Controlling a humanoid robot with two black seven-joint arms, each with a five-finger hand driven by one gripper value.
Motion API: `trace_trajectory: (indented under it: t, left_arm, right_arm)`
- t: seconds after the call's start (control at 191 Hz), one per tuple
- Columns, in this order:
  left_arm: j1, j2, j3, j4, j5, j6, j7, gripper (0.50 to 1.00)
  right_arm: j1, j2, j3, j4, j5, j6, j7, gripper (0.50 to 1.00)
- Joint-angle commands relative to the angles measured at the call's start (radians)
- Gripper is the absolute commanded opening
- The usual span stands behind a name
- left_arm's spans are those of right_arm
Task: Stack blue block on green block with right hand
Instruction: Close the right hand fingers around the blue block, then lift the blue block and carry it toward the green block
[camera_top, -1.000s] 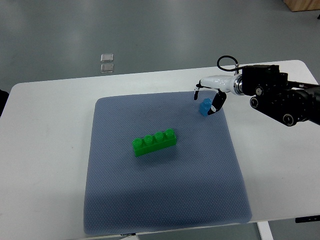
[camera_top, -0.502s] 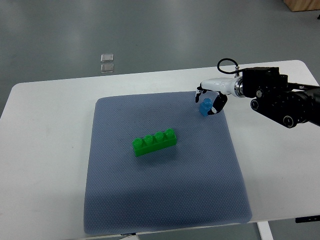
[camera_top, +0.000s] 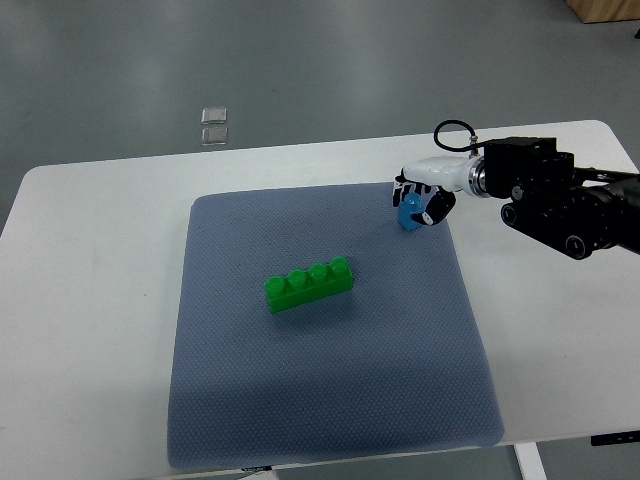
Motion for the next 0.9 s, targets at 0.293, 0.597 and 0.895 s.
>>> trace_trajectory:
  t: [0.293, 0.597, 0.895]
  left_arm:
    - [0.0, 0.0, 0.0, 0.002, 0.0, 0.0, 0.001, 1.0]
    - [0.0, 0.0, 0.003, 0.0, 0.0, 0.0, 0.001, 1.0]
    - [0.0, 0.0, 0.003, 0.003, 0.0, 0.0, 0.001, 1.0]
  right_arm:
    - [0.0, 0.0, -0.009, -0.001, 0.0, -0.001, 0.024, 0.65]
    - [0.01, -0.003, -0.016, 0.004, 0.0, 0.002, 0.055, 0.631]
    - [0.013, -0.005, -0.045, 0.015, -0.002, 0.005, 0.098, 0.613]
